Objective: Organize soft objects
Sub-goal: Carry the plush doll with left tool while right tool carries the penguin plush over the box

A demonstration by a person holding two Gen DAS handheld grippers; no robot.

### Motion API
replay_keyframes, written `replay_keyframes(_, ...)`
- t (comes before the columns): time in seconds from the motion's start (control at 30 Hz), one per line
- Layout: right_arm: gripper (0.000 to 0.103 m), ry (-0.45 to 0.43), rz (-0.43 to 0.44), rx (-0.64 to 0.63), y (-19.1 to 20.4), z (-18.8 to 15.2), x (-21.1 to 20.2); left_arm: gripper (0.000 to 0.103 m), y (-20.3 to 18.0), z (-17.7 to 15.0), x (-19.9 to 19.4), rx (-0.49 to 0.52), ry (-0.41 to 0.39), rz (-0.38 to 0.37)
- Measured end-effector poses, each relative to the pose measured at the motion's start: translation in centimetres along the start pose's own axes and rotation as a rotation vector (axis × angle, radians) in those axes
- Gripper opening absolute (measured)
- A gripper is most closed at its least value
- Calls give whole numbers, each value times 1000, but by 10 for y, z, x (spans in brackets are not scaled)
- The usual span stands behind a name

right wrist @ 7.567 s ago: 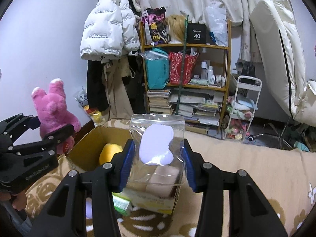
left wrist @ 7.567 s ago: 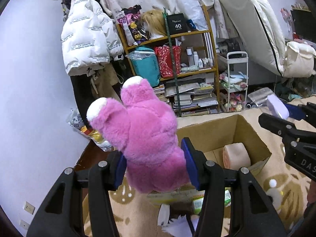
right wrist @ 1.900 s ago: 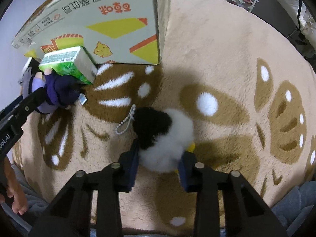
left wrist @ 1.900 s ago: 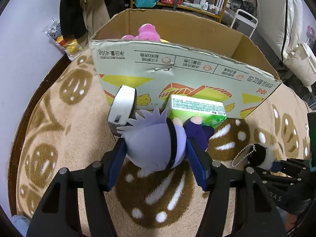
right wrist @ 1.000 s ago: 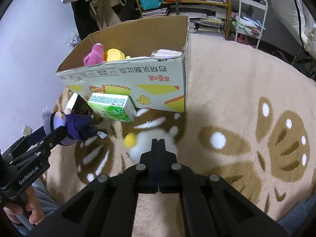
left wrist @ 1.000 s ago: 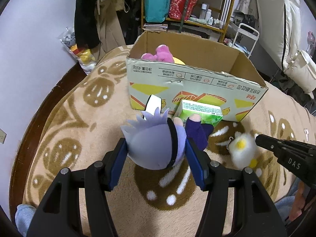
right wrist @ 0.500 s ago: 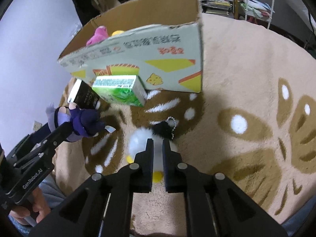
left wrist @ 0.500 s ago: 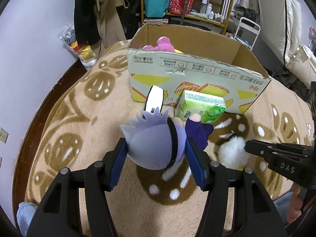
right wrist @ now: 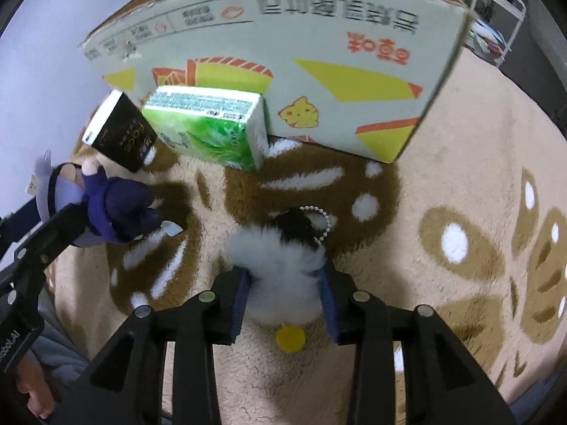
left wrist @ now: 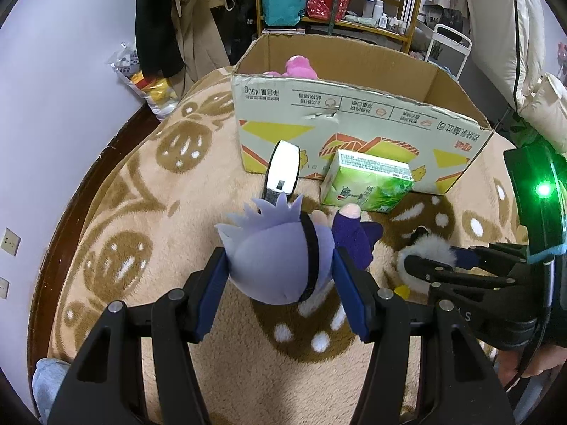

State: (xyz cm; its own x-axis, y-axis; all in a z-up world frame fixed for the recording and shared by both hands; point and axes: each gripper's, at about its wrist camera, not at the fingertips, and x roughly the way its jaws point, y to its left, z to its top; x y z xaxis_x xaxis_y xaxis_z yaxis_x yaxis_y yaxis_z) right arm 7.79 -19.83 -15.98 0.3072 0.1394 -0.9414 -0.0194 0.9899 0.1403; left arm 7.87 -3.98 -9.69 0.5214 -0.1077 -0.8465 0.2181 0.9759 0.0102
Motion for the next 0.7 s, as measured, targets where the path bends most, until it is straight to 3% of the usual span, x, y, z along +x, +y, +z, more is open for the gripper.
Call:
replay_keyframes(0.23,26,-26,-4,-4,0,3,-6,59,0,0,-3,-3,-20,3)
replay_keyframes(0.53,25,-182,36,43,-6,5,-50,59,5,5,-24,-13,-103,0)
replay_keyframes(0.7,25,-343,46,41,-7,8,-95,59,6,12,-45,-12,-173,-5)
